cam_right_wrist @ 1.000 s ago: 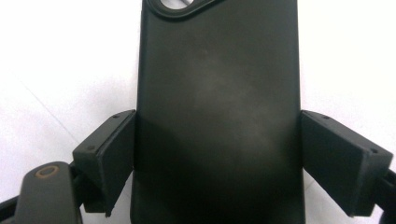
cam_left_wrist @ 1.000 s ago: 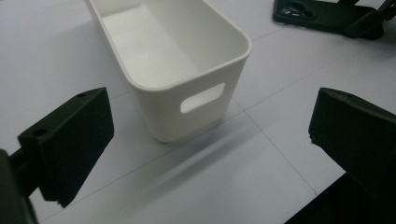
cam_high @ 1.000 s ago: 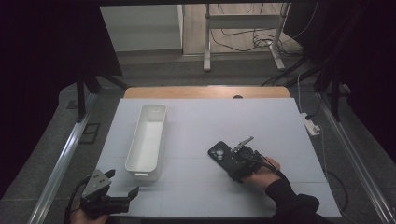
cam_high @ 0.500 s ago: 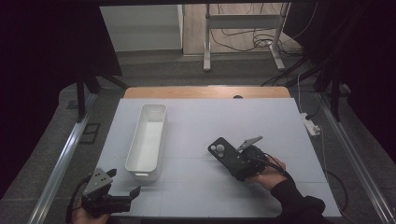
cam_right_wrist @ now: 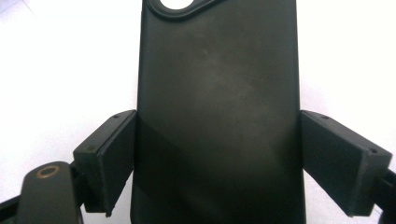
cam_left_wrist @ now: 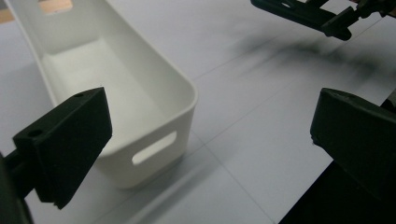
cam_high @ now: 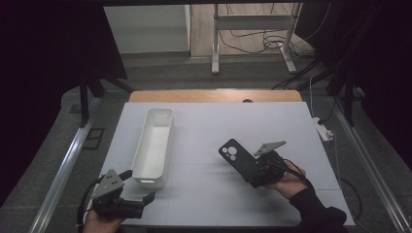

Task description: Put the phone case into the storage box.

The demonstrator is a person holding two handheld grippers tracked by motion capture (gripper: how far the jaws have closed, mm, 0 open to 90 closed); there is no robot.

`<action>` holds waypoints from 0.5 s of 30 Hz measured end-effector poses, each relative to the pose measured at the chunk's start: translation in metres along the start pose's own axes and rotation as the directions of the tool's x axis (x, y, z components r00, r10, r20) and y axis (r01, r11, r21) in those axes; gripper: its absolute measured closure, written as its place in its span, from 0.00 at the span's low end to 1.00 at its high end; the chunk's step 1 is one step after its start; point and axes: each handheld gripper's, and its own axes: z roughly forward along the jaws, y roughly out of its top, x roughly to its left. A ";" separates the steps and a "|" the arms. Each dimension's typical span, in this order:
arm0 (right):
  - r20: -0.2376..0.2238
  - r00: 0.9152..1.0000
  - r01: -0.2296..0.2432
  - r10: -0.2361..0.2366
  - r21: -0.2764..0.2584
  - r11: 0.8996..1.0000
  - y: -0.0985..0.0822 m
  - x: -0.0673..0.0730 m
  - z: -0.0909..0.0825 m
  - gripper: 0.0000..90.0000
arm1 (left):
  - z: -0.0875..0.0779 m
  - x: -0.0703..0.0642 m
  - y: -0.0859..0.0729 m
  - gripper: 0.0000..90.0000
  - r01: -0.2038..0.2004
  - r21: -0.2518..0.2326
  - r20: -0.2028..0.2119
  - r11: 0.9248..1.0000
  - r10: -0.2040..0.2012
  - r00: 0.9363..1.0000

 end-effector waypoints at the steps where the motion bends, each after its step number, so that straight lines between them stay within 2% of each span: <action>1: -0.003 1.000 -0.001 0.001 -0.006 1.000 0.000 0.000 -0.001 0.16 | 0.003 -0.001 0.004 0.00 -0.012 -0.007 0.014 1.000 0.013 1.000; 7: -0.021 1.000 -0.001 0.000 -0.041 0.999 -0.003 0.000 -0.011 0.16 | 0.012 -0.004 0.015 0.00 -0.056 -0.008 0.044 0.998 0.056 0.997; 12: -0.038 0.999 -0.003 0.001 -0.062 0.998 -0.006 0.001 -0.018 0.16 | 0.018 -0.004 0.022 0.00 -0.066 -0.008 0.068 0.998 0.066 0.995; 15: -0.045 0.999 -0.007 0.003 -0.071 0.997 -0.007 0.001 -0.022 0.16 | 0.026 -0.004 0.028 0.00 -0.071 -0.025 0.103 0.997 0.073 0.992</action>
